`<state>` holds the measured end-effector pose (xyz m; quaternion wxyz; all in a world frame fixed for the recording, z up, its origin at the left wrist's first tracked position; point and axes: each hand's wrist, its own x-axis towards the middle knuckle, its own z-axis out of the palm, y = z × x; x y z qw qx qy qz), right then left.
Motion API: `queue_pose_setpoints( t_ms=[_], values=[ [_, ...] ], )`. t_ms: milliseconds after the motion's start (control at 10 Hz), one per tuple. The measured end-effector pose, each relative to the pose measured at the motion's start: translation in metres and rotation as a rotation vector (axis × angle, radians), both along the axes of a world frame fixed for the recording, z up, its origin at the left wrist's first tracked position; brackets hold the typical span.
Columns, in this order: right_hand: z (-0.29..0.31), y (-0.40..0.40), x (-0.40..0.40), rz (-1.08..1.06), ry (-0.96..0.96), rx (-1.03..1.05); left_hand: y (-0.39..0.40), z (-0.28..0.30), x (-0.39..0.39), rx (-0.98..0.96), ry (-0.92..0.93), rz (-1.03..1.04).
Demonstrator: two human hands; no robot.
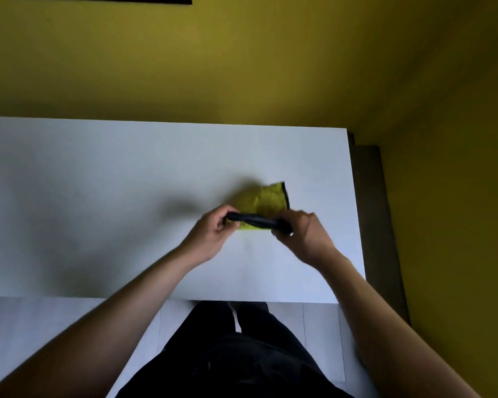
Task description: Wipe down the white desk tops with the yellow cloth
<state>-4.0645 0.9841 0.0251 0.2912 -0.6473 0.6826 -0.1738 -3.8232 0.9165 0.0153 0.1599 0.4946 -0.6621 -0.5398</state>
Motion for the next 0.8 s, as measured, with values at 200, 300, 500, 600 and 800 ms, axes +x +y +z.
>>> queue_pose_setpoints(
  t_ms=[200,300,500,600,800],
  values=[
    [-0.019,0.022,0.014,-0.088,-0.185,0.352,0.017,-0.038,0.006,0.059,-0.122,0.087],
    [-0.032,0.004,0.015,-0.168,-0.117,0.233,0.002,-0.042,-0.008,0.031,-0.164,0.175],
    [-0.061,-0.014,0.026,-0.092,0.408,-0.075,-0.003,-0.052,-0.021,-0.518,-0.471,-0.176],
    [-0.071,0.010,0.036,0.001,0.368,-0.075,0.016,-0.064,-0.011,-0.557,-0.596,-0.347],
    [-0.067,0.017,0.034,0.044,0.290,0.027,0.024,-0.051,-0.018,-0.434,-0.665,-0.335]
  ],
)
